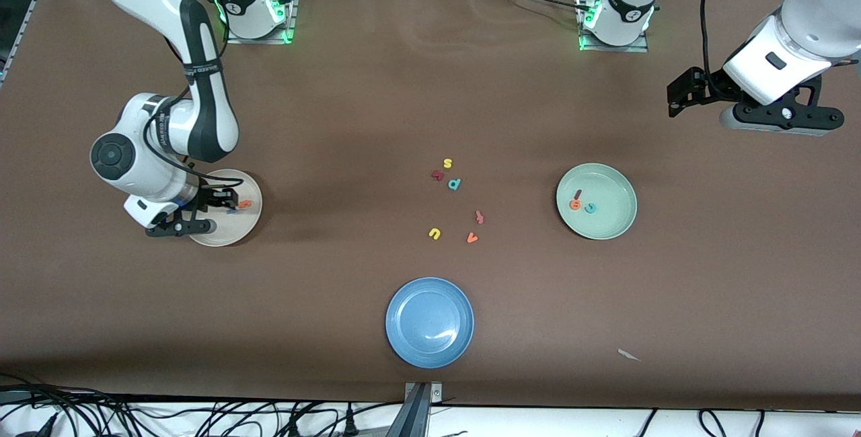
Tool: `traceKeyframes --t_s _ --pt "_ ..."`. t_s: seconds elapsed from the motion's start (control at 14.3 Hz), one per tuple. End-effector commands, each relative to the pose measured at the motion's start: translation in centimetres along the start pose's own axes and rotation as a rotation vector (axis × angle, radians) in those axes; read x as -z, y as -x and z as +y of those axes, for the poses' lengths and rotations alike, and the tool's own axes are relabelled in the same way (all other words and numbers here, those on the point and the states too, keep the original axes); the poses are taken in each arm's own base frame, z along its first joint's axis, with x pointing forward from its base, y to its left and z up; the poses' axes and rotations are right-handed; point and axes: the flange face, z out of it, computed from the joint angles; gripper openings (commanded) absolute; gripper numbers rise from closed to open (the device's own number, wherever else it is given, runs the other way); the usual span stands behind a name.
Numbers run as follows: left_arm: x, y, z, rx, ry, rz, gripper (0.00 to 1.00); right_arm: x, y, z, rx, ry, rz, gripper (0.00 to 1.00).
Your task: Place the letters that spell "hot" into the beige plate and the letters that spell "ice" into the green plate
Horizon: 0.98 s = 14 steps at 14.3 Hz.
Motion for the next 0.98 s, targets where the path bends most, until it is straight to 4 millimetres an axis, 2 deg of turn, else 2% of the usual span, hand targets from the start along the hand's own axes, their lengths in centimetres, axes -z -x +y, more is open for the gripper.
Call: traceKeyframes --t_s 0.0,0.21,0.56,0.7,0.77,0.91 --pt "0.6 -0.3 0.0 -0.017 -0.016 0.001 1.00 2.2 -1.0 -2.7 -0.037 -0.029 0.003 1.00" --pt "0.6 -0.3 0.0 -0.017 -0.018 0.001 1.00 3.5 -1.2 -4.8 -0.048 -0.039 -0.020 1.00" --pt "0.5 -0.4 -0.2 -0.014 -0.016 -0.001 1.00 7.7 -2.0 -8.4 -0.091 -0.054 -0.071 1.00" --pt "0.5 -0.4 -0.4 -0.009 -0.016 -0.002 1.00 8.3 -1.7 -9.4 -0.112 -0.062 -0.087 1.00" --pt "0.5 -0.4 -0.4 -0.009 -0.017 -0.002 1.00 8.6 -1.6 -9.0 -0.084 -0.051 -0.097 1.00" --pt "0.5 -0.4 -0.2 -0.014 -0.018 -0.002 1.00 10.5 -0.9 -7.9 -0.050 -0.054 -0.098 1.00"
